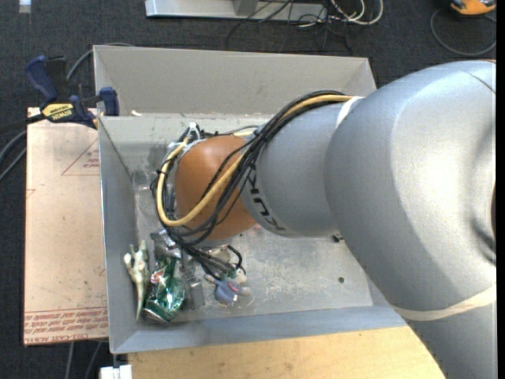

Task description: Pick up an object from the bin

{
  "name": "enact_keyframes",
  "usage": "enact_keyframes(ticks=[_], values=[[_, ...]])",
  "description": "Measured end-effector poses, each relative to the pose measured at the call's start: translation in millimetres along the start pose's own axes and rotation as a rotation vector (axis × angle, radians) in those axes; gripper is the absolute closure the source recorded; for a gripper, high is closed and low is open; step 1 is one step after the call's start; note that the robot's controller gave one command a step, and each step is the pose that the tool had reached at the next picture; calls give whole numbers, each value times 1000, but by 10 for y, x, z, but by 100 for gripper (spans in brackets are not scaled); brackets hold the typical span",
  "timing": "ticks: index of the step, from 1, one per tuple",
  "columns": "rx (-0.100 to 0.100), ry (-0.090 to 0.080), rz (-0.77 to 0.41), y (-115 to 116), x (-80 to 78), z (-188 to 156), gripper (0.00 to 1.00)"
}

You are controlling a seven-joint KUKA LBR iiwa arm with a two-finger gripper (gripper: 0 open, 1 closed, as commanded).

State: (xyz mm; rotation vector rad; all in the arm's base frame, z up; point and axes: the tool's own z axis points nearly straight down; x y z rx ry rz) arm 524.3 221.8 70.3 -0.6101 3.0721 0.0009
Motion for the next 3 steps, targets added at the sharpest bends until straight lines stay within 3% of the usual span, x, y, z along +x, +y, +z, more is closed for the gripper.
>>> enact_keyframes(ticks=[1, 2, 3], values=[[-2, -6, 149, -230, 225, -18, 100], [-2, -6, 149, -231, 223, -19, 100], [-3, -1, 156, -226, 167, -1017, 100]])
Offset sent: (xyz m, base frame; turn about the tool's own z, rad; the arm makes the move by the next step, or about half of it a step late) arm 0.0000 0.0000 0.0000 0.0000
